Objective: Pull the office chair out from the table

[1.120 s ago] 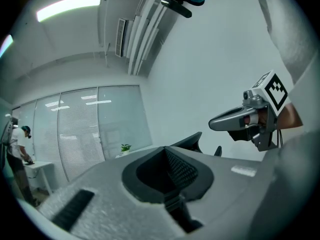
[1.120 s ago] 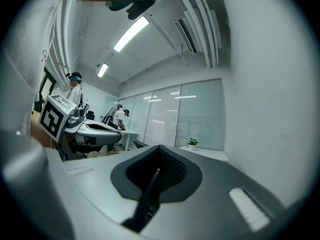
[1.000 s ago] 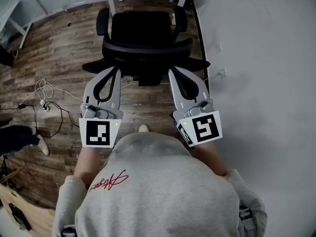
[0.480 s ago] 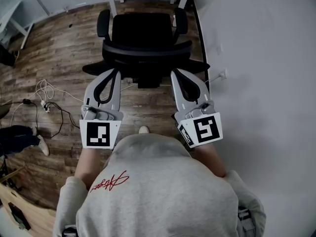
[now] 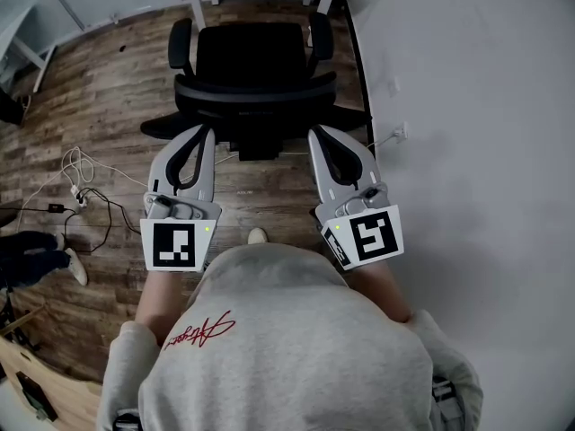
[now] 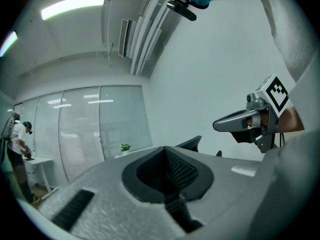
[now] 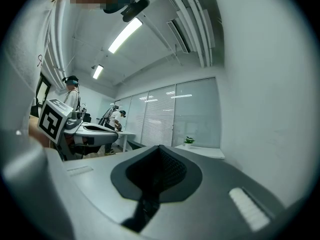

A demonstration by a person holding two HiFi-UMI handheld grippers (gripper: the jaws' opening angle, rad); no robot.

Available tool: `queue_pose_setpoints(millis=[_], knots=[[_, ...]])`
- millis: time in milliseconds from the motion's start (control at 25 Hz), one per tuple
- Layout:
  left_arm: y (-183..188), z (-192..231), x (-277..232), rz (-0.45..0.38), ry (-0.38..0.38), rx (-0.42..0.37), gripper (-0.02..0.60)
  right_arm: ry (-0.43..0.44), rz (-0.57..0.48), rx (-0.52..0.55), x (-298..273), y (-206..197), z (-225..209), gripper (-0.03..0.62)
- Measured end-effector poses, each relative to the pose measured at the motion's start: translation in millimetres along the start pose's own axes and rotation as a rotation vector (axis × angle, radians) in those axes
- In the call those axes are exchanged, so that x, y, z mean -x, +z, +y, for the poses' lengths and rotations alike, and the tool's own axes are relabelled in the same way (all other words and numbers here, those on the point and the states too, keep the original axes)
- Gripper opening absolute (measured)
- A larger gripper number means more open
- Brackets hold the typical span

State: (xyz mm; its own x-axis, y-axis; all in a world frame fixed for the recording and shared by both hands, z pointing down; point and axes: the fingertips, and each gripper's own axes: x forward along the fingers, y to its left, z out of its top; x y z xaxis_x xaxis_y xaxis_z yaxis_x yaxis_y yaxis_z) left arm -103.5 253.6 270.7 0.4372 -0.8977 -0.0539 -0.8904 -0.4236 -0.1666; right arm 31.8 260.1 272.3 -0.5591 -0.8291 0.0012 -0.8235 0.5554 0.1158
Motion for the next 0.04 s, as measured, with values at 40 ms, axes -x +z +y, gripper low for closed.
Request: queue_pose_setpoints(millis=[40], knots=[[1.1, -0.9, -0.9, -0.002, 0.000, 0.001, -0.003, -0.001, 0.000, 0.001, 0.6, 0.2, -1.5, 0.000]])
